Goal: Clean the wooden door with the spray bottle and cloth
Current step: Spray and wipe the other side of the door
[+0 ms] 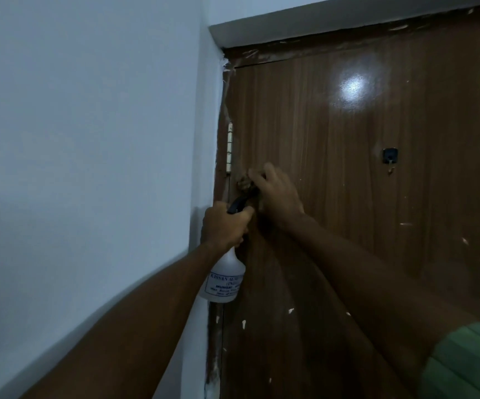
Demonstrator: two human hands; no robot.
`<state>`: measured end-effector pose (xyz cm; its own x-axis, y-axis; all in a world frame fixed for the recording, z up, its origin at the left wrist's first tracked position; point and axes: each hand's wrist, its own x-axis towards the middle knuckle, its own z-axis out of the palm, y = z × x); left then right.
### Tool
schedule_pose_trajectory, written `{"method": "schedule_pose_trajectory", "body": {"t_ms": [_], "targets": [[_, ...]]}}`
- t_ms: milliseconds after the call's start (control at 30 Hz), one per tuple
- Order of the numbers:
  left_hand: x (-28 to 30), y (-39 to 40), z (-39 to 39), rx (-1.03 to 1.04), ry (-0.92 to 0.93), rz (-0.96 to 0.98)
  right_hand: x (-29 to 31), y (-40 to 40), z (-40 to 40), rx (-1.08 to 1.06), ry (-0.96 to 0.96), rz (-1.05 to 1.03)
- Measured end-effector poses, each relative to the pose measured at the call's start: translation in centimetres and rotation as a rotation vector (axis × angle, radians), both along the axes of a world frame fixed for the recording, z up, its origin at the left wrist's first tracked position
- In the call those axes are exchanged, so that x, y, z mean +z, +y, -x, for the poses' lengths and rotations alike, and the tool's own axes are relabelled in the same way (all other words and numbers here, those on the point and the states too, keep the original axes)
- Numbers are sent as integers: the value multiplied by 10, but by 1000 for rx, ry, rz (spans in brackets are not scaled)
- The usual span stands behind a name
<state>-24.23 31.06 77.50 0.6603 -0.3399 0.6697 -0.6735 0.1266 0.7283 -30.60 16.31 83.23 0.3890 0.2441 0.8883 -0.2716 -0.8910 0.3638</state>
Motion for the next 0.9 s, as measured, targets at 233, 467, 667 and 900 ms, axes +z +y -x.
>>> {"method": "schedule_pose_trajectory", "body": {"t_ms": [233,467,667,900], "targets": [[-5,9,-5,109,11,-97,21,-2,5,-86,7,60],[-24,13,1,64,60,65,-33,-4,-16,13,132,229],[-23,16,5,40,70,89,-13,-1,-10,-70,168,299],[-33,14,7,29,73,108,-74,-7,3,-12,196,224]]}}
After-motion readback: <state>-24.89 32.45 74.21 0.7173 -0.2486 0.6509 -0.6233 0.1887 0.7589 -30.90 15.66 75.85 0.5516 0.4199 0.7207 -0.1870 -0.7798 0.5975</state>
